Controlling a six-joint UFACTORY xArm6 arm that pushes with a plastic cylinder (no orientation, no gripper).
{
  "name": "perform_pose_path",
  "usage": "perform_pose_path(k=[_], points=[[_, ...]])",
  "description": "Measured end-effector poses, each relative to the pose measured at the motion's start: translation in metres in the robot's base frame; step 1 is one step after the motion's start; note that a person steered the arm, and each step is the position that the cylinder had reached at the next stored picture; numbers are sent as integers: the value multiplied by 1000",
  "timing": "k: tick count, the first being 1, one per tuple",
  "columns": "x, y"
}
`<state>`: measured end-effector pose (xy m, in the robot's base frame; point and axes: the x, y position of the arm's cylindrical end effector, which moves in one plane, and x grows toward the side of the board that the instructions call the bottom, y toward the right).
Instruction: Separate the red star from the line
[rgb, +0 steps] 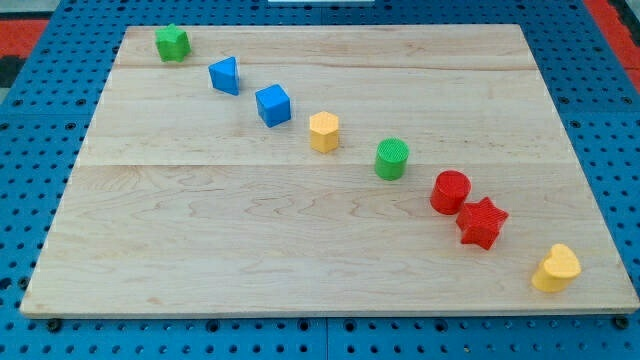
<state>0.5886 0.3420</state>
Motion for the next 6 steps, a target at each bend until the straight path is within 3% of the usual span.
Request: perform_pose_path(k=[1, 2, 5, 6], points=[[-9, -10], [-67, -55], [-35, -268], [-78, -330]])
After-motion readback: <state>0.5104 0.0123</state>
